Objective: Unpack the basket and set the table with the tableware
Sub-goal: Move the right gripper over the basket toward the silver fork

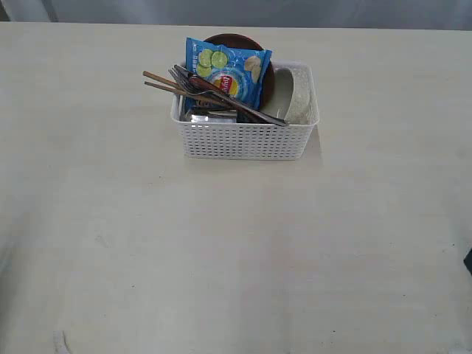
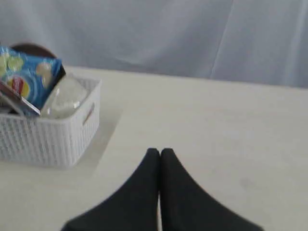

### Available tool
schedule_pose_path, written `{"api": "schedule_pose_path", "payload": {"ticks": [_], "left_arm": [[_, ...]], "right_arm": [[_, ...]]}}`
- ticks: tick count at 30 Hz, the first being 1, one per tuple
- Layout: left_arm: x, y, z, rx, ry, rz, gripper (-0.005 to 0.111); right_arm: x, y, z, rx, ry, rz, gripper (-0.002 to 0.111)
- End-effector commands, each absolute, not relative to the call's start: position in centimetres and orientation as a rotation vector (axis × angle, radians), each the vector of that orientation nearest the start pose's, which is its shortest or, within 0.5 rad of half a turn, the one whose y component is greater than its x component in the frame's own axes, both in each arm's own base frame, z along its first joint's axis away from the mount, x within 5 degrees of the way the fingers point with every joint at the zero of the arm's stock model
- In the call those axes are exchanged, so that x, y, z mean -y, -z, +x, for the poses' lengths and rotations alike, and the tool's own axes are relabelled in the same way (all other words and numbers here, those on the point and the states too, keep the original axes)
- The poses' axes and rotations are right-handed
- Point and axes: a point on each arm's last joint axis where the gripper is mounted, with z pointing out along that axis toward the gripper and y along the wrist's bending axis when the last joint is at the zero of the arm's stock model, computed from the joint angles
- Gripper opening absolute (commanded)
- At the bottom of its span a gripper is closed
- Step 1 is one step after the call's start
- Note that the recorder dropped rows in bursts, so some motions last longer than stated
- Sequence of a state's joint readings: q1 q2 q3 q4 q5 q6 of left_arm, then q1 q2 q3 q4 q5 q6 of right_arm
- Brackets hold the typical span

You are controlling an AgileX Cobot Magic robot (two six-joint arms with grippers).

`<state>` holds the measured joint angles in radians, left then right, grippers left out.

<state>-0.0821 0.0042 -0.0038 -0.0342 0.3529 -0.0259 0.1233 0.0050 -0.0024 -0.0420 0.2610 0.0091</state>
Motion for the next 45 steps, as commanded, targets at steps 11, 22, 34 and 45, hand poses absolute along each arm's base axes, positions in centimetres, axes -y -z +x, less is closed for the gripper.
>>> {"api": "schedule_pose_path", "payload": {"ticks": [11, 22, 34, 45], "left_arm": [[0.5, -18.2, 5.3, -1.827, 0.102, 0.032, 0.000], [0.5, -18.2, 5.3, -1.827, 0.102, 0.032, 0.000], [0.5, -18.2, 5.3, -1.827, 0.102, 0.032, 0.000], [0.5, -18.2, 5.3, -1.827, 0.102, 0.032, 0.000]], "right_arm": [[-0.6, -27.1, 3.8, -1.007, -0.171, -0.049, -0.001], [-1.3, -36.0, 9.8, -1.567, -0.139, -0.073, -0.001], [-8.9, -29.0, 19.0, -2.690, -0.179, -0.452, -0.001], [-14.2, -28.2, 23.1, -2.588, -0.347, -0.604, -0.001]]}}
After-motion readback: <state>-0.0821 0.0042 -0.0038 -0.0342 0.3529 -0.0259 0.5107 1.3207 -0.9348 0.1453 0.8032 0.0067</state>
